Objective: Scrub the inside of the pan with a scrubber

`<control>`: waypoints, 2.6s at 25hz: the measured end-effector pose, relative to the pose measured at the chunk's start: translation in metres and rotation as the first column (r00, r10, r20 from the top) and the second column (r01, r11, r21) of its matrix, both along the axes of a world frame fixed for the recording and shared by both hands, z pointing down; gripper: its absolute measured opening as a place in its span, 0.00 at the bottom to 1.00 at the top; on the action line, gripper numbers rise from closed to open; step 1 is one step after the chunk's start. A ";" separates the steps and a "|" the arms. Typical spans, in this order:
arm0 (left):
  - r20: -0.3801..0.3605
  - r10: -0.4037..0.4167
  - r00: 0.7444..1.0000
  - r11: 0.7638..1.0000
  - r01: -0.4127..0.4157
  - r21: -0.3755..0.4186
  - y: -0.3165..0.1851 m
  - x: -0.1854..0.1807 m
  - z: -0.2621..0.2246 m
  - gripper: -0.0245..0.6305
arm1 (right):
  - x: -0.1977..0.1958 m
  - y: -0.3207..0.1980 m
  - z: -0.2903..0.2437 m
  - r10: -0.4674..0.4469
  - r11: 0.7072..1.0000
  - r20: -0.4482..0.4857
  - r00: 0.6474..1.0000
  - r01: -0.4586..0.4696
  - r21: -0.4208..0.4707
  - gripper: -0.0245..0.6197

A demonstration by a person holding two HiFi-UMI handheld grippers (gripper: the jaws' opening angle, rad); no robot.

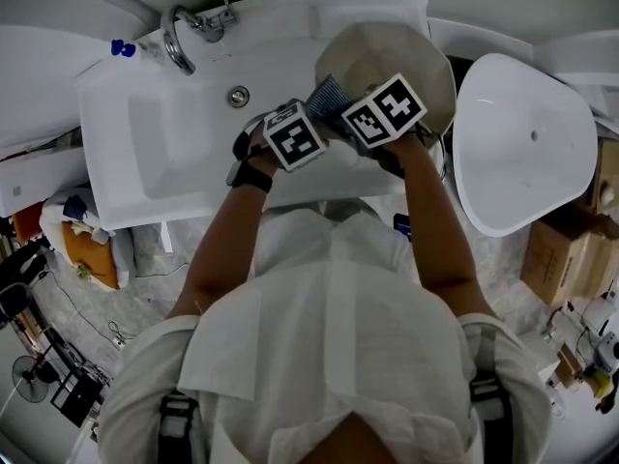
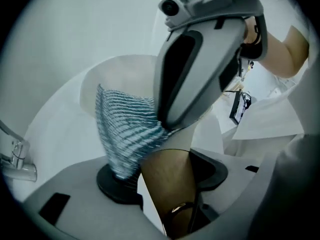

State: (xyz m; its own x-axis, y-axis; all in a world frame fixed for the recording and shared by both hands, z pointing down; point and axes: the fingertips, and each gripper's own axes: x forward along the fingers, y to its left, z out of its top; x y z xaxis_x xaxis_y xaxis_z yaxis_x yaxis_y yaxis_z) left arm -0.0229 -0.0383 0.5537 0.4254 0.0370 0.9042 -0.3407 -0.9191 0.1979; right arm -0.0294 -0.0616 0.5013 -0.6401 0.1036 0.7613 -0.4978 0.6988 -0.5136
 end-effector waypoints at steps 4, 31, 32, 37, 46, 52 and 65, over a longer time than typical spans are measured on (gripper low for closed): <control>-0.002 -0.004 1.000 1.000 0.004 -0.008 0.001 0.000 -0.001 0.46 | 0.019 0.027 -0.002 0.000 0.998 -0.036 0.999 -0.002 -0.060 0.07; -0.008 -0.013 1.000 1.000 0.013 -0.018 0.000 -0.001 -0.003 0.46 | 0.118 0.054 -0.005 0.558 0.806 -0.087 0.826 -0.513 0.295 0.07; -0.001 -0.014 1.000 1.000 0.014 -0.017 0.000 -0.003 -0.003 0.46 | 0.106 0.055 -0.005 0.555 0.808 -0.063 0.830 -0.519 0.277 0.07; 0.004 -0.015 1.000 1.000 0.015 -0.022 0.000 -0.003 -0.004 0.46 | 0.042 0.043 -0.011 0.485 0.839 0.024 0.874 -0.473 0.270 0.07; 0.002 -0.017 1.000 1.000 0.017 -0.026 0.002 -0.002 -0.005 0.46 | 0.100 0.065 -0.008 0.534 0.797 -0.063 0.843 -0.477 0.371 0.07; 0.017 -0.019 1.000 1.000 0.019 -0.013 -0.001 -0.005 -0.004 0.46 | 0.188 0.053 -0.005 0.673 0.680 -0.106 0.732 -0.557 0.476 0.06; 0.019 -0.020 1.000 0.999 0.020 -0.025 0.000 -0.002 -0.003 0.46 | 0.271 -0.041 -0.006 0.690 0.672 -0.175 0.702 -0.532 0.515 0.07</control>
State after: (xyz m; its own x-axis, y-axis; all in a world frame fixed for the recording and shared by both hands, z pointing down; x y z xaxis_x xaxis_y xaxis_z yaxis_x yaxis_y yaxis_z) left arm -0.0249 -0.0387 0.5506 0.4095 0.0519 0.9108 -0.3627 -0.9068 0.2148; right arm 0.2417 -0.1021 0.4958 -0.1445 -0.5765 0.8042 -0.9644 0.2641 0.0160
